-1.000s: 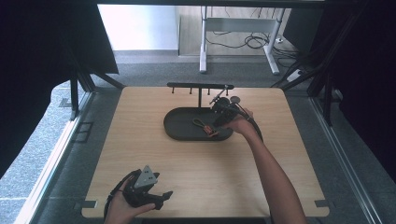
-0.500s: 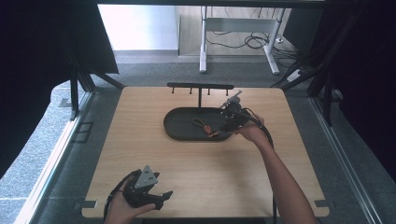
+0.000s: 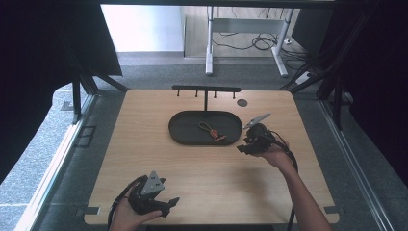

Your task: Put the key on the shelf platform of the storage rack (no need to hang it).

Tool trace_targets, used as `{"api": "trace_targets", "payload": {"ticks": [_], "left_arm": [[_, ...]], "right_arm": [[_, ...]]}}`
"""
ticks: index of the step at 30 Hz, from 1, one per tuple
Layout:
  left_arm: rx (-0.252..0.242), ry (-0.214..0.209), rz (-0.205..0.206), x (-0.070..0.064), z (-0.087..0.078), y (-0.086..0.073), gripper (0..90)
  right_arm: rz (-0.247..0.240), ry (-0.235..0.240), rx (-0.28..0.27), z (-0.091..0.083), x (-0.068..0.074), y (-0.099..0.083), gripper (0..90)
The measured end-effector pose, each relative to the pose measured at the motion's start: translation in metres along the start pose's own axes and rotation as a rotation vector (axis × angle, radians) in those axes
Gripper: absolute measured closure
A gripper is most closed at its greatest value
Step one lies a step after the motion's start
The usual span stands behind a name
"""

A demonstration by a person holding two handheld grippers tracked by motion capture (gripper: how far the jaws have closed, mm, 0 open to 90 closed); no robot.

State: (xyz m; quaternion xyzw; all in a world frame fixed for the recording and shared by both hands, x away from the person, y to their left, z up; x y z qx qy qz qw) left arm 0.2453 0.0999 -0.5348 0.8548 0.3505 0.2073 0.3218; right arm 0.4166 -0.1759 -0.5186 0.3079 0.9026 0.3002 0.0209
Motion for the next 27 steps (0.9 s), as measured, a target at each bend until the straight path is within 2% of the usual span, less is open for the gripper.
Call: {"api": "trace_targets", "payload": {"ticks": [3, 7, 8, 9, 10, 11, 12, 13, 15, 19, 21, 24, 27], "left_arm": [[0.004, -0.001, 0.0, 0.001, 0.001, -0.001, 22.8], [0.01, 0.002, -0.003, 0.001, 0.003, -0.002, 22.9], [0.01, 0.002, -0.003, 0.001, 0.003, -0.002, 22.8], [0.01, 0.002, -0.003, 0.001, 0.003, -0.002, 22.9], [0.01, 0.002, -0.003, 0.001, 0.003, -0.002, 22.8], [0.014, 0.004, 0.0, 0.001, 0.003, -0.002, 22.8], [0.014, 0.004, 0.0, 0.001, 0.003, -0.002, 22.8], [0.018, 0.003, -0.003, 0.001, 0.005, -0.003, 22.8], [0.025, 0.003, -0.003, 0.0, 0.007, -0.003, 22.8], [0.031, -0.002, 0.001, -0.001, 0.01, -0.003, 22.9], [0.03, -0.008, 0.0, -0.003, 0.01, -0.002, 22.8], [0.021, -0.019, -0.01, -0.001, 0.009, -0.001, 22.7], [0.022, -0.017, -0.02, 0.002, 0.011, -0.002, 22.9]], "right_arm": [[0.004, 0.002, -0.015, -0.002, 0.002, -0.009, 51.9], [0.029, 0.005, -0.049, -0.003, 0.007, -0.037, 51.0], [0.029, 0.005, -0.049, -0.003, 0.007, -0.037, 51.0], [0.041, 0.003, -0.051, -0.001, 0.009, -0.05, 50.9], [0.041, 0.003, -0.051, -0.001, 0.009, -0.05, 50.9], [0.052, -0.001, -0.053, 0.001, 0.011, -0.063, 50.9], [0.052, -0.001, -0.053, 0.001, 0.011, -0.063, 50.9], [0.062, 0.001, -0.058, 0.004, 0.014, -0.074, 51.0], [0.067, 0.004, -0.065, 0.006, 0.016, -0.083, 50.8], [0.093, -0.004, -0.112, 0.009, 0.016, -0.091, 48.2], [0.087, -0.007, -0.103, 0.008, 0.018, -0.093, 46.3], [0.088, -0.007, -0.144, 0.004, 0.019, -0.092, 42.7], [0.091, -0.026, -0.173, 0.0, 0.015, -0.093, 40.1]]}}
Point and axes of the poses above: each handheld gripper's, and its own axes: z roughly forward along the jaws, y roughly out of its top, x roughly to its left, the point moved 9 cm from there along z, roughly forward along the jaws, and after that the axes turned 11 degrees about y, right-handed, at the moved point
